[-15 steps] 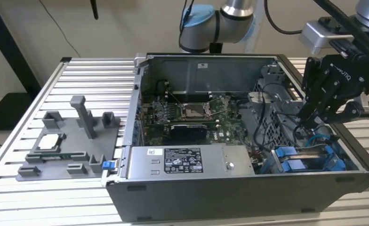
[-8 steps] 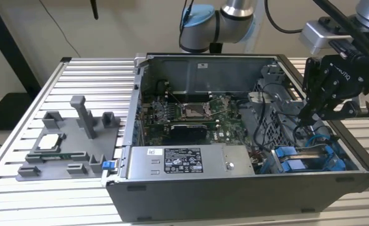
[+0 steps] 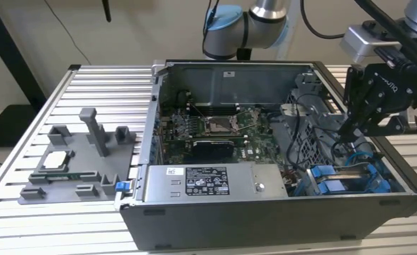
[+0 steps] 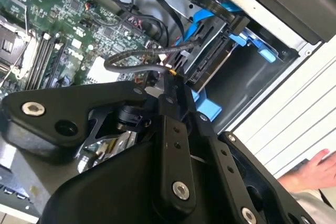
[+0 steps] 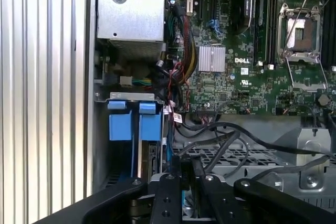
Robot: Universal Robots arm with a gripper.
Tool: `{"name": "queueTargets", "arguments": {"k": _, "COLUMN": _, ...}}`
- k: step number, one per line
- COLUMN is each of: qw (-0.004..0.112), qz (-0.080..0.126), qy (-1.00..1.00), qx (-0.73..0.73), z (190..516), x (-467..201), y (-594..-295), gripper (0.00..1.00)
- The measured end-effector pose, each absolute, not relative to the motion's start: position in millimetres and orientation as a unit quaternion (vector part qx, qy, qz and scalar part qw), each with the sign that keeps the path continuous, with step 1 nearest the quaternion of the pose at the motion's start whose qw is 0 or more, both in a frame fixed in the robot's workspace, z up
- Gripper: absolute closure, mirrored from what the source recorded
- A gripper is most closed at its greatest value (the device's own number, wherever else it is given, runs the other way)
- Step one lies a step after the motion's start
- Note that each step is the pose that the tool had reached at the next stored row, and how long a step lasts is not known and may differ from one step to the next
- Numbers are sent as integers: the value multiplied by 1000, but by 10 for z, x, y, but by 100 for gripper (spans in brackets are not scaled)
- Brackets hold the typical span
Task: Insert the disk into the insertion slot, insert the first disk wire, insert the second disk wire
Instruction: 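Insert the first disk wire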
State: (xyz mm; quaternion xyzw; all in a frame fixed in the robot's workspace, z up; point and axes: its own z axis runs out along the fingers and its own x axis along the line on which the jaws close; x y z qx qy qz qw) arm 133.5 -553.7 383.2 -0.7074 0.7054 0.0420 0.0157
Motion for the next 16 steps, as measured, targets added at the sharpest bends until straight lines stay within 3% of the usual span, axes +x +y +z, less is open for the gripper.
{"name": "queueTargets", "arguments": {"k": 5, "qw": 6, "qz": 50, "qy": 706, "qx": -707, "z": 3813, "x": 1428, "y": -5591, "gripper": 100}}
{"name": "queueTargets", "arguments": {"k": 16, "qw": 0, "qz": 48, "qy": 706, "qx": -707, "z": 3711, "x": 1480, "y": -5706, "gripper": 100}}
